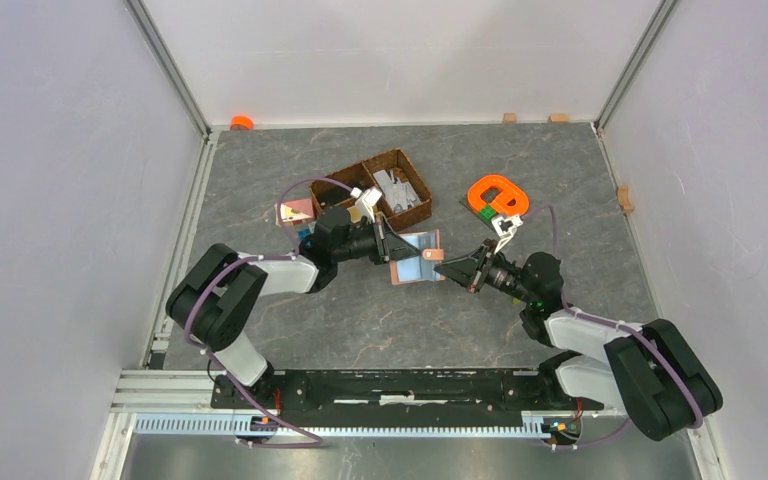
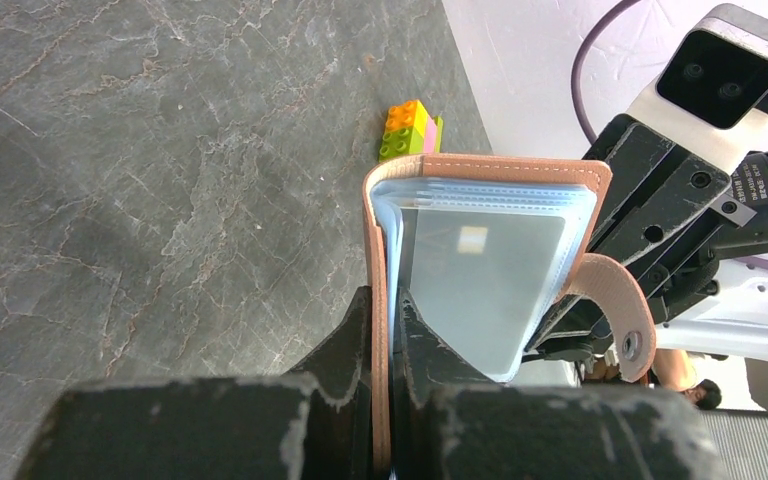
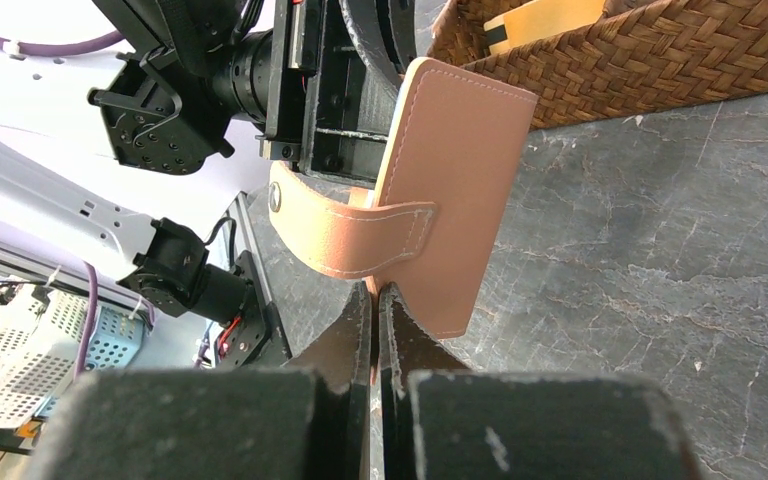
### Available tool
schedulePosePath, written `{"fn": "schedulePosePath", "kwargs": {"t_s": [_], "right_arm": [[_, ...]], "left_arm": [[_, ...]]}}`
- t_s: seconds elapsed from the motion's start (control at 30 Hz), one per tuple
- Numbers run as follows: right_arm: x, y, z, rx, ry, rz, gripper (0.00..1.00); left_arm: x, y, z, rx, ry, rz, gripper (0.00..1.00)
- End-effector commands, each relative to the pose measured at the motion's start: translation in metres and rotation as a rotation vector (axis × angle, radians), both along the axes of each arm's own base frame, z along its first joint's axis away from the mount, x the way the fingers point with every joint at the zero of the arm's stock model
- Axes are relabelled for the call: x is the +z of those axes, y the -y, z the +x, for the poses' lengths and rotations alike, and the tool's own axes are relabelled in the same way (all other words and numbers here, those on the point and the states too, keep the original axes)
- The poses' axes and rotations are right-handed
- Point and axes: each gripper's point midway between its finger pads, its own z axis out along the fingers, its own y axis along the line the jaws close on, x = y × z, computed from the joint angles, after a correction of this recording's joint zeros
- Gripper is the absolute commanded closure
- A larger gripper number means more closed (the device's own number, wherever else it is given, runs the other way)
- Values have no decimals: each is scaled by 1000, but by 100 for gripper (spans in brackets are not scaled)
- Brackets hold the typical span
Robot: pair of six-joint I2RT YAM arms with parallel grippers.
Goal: Take the credit cards out of the card holder
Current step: Remove the credit card from the card holder.
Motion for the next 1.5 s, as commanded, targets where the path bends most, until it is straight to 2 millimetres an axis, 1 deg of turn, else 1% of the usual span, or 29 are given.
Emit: {"fn": "schedulePosePath", "kwargs": {"t_s": [0.0, 0.37, 0.4, 0.47, 0.53, 0.57, 0.7, 0.8, 0.9, 1.07, 1.17, 1.47], "right_arm": [[26, -8, 1, 40, 81, 44, 100], [25, -10, 0, 47, 74, 47, 100], [24, -9, 2, 37, 69, 41, 98], [15, -7, 7, 7, 46, 2, 90], [7, -3, 13, -30, 36, -40, 84], [6, -1, 15, -43, 39, -49, 81], [-1, 3, 20, -75, 25, -90, 78], [-4, 4, 22, -85, 14, -102, 70], [-6, 4, 22, -84, 12, -109, 65], [-4, 3, 21, -82, 22, -109, 55], [-3, 1, 20, -76, 26, -107, 52], [0, -3, 17, -56, 36, -101, 47]], "left_arm": [[30, 11, 5, -31, 58, -82, 98], [31, 11, 4, -33, 62, -78, 98], [30, 11, 4, -33, 62, -76, 98], [31, 10, 4, -30, 65, -74, 98], [30, 10, 4, -23, 63, -68, 98], [29, 9, 5, -15, 59, -60, 98], [28, 6, 7, 0, 67, -43, 98], [28, 5, 7, 8, 69, -34, 98], [24, 2, 9, 26, 65, -11, 98], [25, 0, 10, 41, 74, 7, 98], [23, -1, 11, 47, 72, 14, 98], [20, -1, 12, 53, 61, 22, 98]]}}
